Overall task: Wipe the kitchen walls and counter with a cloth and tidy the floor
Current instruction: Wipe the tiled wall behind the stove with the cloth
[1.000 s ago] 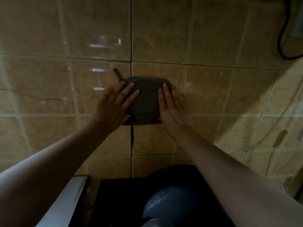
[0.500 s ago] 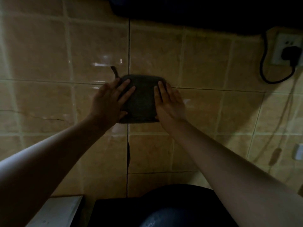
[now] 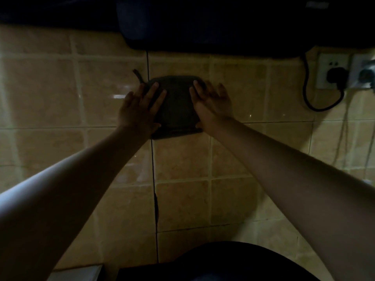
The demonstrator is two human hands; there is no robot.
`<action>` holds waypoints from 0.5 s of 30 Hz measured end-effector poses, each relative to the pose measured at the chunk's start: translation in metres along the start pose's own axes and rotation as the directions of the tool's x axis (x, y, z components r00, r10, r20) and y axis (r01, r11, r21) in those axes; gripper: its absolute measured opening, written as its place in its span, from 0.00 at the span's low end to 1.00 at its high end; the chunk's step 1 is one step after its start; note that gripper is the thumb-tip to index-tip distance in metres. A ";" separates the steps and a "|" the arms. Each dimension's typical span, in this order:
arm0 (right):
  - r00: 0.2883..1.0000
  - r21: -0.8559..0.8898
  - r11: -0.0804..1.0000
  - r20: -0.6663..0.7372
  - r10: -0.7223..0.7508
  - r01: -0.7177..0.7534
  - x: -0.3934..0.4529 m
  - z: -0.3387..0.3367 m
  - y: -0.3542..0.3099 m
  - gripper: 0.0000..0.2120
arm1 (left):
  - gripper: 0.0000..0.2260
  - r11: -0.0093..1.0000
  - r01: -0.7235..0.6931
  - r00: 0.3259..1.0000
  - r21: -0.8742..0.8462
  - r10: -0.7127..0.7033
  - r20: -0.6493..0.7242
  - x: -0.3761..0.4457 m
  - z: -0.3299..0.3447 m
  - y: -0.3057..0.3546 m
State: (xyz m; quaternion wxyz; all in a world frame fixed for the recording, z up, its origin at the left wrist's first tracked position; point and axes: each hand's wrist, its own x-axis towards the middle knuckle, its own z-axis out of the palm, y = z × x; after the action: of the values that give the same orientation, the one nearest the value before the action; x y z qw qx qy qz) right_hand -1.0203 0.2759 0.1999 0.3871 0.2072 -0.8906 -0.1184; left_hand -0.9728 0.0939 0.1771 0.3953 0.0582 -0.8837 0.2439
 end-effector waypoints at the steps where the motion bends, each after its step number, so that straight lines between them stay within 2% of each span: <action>1: 1.000 -0.016 1.000 0.003 0.000 0.000 0.002 -0.001 0.003 0.48 | 0.38 1.000 0.001 1.000 0.002 -0.001 -0.010 0.003 0.000 0.002; 7: 1.000 0.006 1.000 0.008 0.015 -0.015 0.001 0.002 0.015 0.48 | 0.39 1.000 -0.028 1.000 0.008 0.028 0.004 0.014 -0.002 0.006; 15: 0.998 0.094 0.993 -0.003 0.066 -0.066 -0.023 0.027 0.029 0.47 | 0.38 0.986 -0.121 0.993 0.116 0.120 0.015 0.018 -0.006 0.030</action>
State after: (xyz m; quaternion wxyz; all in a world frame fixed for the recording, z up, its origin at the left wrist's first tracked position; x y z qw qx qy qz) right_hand -1.0338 0.3136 0.1778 0.3834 0.1960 -0.9003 -0.0628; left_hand -0.9897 0.1246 0.1818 0.3721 0.0287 -0.8714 0.3185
